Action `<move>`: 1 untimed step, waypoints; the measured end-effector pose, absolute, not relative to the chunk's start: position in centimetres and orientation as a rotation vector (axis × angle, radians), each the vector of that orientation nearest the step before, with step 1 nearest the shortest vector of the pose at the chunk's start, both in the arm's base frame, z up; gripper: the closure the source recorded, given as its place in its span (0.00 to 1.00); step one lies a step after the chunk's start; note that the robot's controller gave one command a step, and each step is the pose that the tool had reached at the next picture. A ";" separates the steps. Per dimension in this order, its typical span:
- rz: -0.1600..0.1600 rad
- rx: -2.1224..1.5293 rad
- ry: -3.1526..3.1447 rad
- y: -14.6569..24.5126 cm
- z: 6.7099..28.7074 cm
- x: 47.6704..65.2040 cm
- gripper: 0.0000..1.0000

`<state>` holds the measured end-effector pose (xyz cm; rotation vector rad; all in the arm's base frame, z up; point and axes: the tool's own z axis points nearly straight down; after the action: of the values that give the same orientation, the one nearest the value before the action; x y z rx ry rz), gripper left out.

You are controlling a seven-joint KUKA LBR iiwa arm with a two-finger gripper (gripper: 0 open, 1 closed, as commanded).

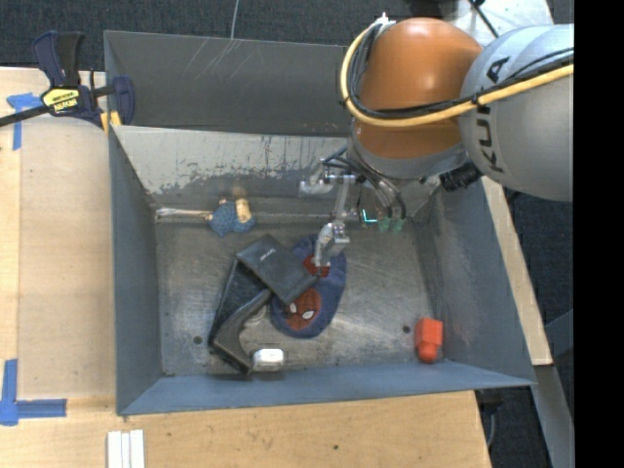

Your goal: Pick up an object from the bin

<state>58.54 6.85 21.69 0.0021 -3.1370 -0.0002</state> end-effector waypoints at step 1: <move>-0.006 0.985 -2.986 3.3 7.7 59.1 0.00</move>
Offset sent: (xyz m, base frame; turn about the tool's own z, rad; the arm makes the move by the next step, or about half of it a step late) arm 0.0024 -0.0380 -0.1469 -0.6395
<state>59.09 3.32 7.72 0.9853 -2.9861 -0.0058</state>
